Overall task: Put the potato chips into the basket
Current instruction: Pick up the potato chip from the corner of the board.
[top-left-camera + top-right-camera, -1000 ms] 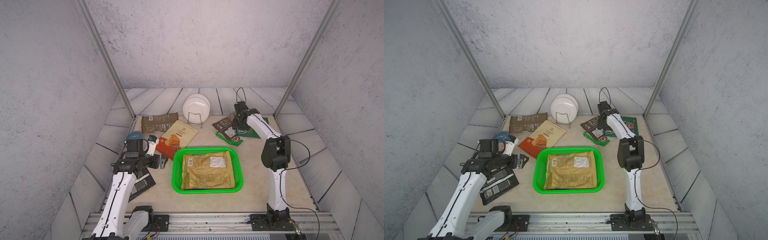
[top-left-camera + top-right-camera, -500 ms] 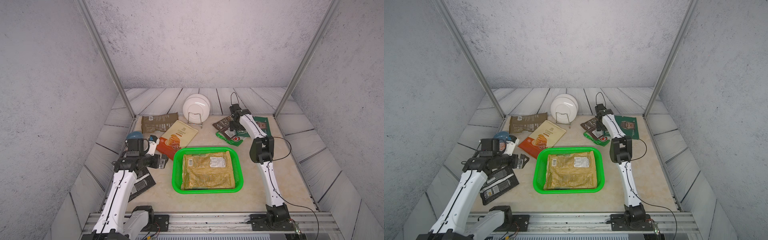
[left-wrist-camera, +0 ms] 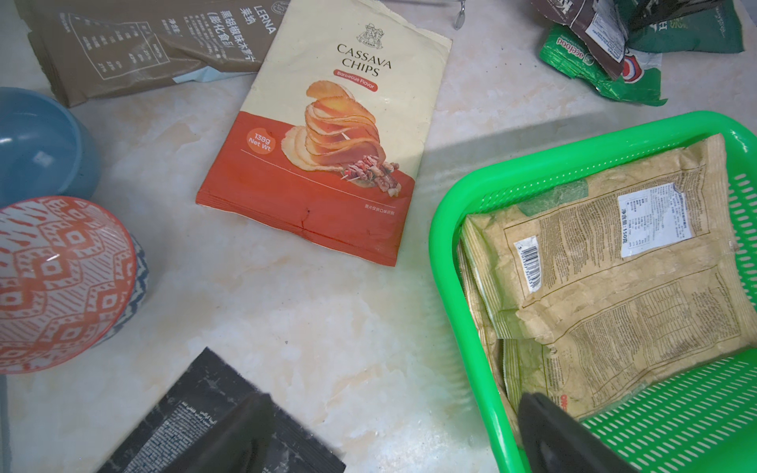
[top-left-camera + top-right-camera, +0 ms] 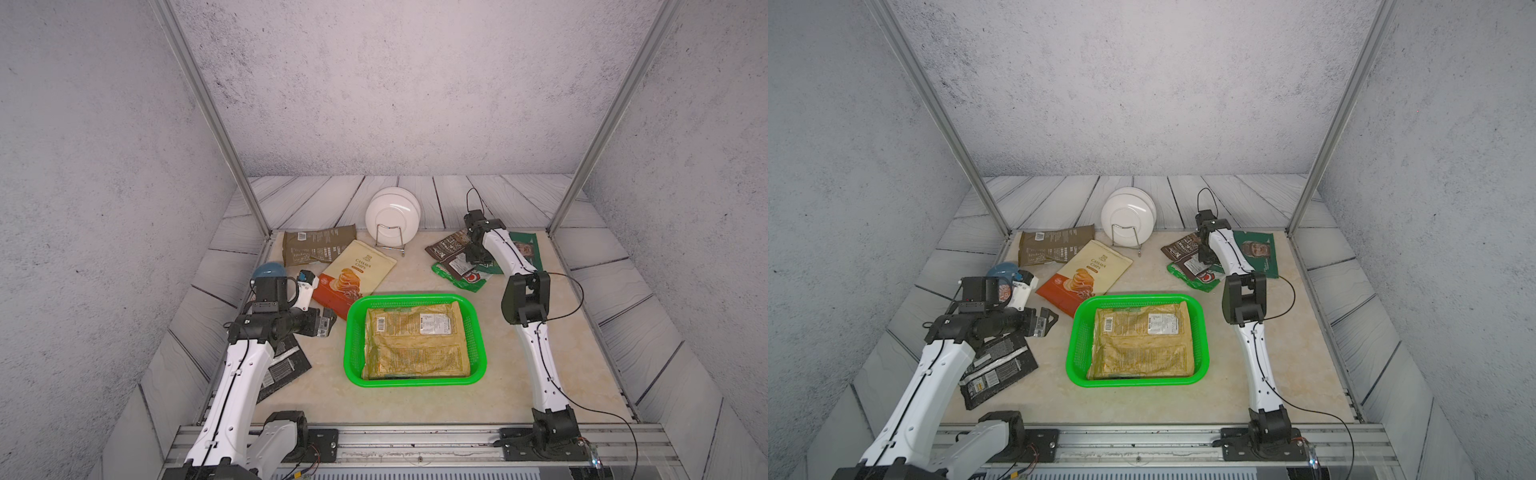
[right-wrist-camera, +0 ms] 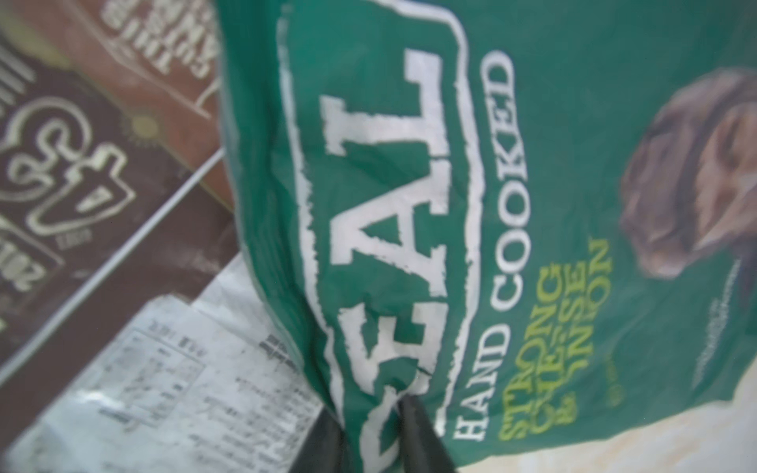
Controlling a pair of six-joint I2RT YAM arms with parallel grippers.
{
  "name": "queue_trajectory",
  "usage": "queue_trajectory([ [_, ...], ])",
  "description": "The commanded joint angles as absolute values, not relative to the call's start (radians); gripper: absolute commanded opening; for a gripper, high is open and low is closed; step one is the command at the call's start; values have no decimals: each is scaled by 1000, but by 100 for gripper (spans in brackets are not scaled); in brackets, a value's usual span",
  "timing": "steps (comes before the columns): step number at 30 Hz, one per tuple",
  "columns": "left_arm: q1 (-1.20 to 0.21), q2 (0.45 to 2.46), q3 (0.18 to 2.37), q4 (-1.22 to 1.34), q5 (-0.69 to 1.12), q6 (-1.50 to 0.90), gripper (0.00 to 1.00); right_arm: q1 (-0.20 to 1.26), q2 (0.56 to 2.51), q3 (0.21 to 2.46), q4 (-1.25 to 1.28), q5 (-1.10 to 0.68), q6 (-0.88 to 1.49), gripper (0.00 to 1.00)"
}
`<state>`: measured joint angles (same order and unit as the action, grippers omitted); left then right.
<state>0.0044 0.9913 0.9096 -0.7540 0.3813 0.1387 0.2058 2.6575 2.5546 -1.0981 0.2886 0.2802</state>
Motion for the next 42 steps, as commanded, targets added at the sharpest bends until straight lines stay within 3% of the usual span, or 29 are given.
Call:
queue_trajectory([
  [1,-1,992,908,-759,376,146,100,201,2637,2502,-1095,288,286,16],
  [6,-1,987,906,-759,376,146,100,200,2533,2423,-1065,299,281,4],
  [11,-1,987,907,-757,376,146,100,201,2411,2359,-1089,296,287,0],
  [32,0,962,904,-758,382,147,100,335,1644,1754,-1000,273,382,0],
  [42,-1,957,903,-755,372,145,100,546,1359,1642,-1067,391,487,0],
])
